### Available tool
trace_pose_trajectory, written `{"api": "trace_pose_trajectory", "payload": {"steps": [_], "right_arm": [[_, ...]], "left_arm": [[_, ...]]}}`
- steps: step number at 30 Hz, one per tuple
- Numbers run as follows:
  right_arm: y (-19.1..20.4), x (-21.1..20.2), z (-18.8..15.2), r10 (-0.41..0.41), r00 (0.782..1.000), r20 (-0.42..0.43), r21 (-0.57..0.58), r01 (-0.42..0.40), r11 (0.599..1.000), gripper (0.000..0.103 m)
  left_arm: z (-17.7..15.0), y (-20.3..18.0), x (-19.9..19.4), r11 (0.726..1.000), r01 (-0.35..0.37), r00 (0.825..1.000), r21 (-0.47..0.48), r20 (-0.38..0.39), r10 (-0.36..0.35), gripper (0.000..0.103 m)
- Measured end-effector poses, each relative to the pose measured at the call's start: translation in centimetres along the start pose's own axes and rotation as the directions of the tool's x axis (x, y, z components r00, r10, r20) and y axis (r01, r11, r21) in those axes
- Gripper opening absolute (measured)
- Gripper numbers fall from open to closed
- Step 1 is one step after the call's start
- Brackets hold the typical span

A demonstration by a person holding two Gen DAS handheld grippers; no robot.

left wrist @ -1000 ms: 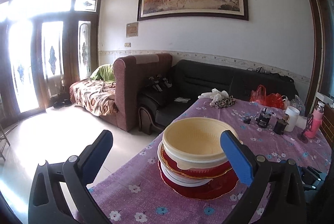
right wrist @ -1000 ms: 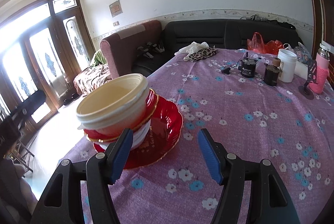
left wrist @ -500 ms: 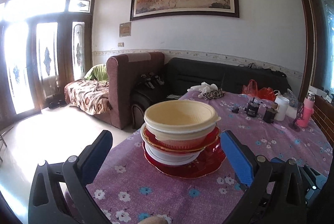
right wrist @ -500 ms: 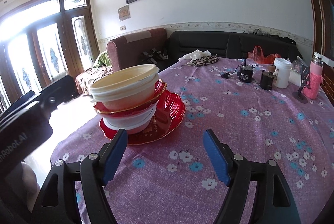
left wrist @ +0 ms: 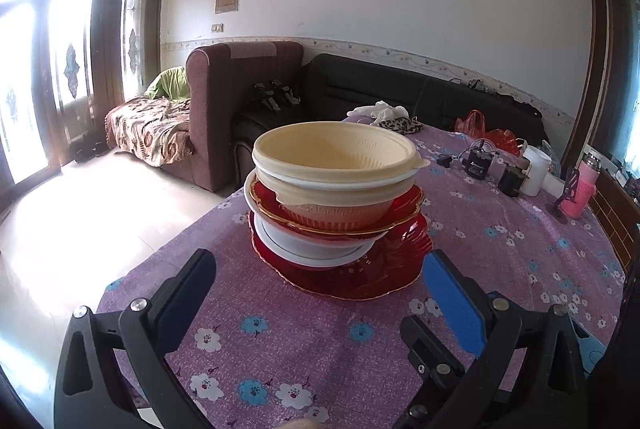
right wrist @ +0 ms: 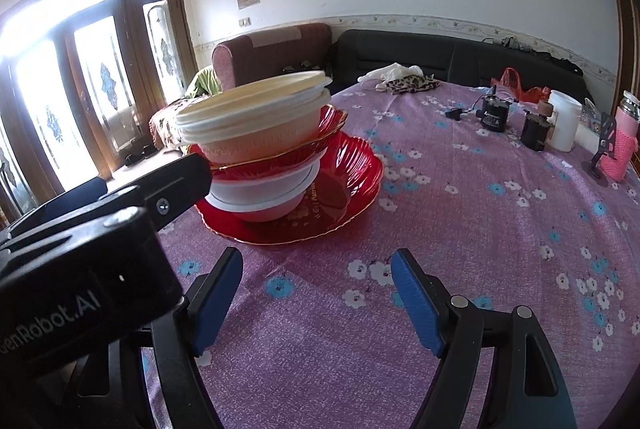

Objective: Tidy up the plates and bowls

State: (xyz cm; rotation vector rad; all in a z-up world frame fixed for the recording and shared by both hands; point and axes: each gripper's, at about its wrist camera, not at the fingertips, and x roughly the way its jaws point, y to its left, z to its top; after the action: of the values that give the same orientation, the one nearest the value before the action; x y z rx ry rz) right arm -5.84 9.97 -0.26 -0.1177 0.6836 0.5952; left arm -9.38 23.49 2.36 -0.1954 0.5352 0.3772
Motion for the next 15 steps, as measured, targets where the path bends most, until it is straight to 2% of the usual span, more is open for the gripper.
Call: {"api": "trace_pose_trajectory", "payload": {"steps": [15], "right_arm": [[1.2,2.0,0.2,0.019,0.999,-0.044,-0.019,-0.02,1.0,0.081]], "left_arm": [[-0.2,1.4,1.3,1.0,-0.012,0.999,-0.027,-0.038,0.011,0.103]]}}
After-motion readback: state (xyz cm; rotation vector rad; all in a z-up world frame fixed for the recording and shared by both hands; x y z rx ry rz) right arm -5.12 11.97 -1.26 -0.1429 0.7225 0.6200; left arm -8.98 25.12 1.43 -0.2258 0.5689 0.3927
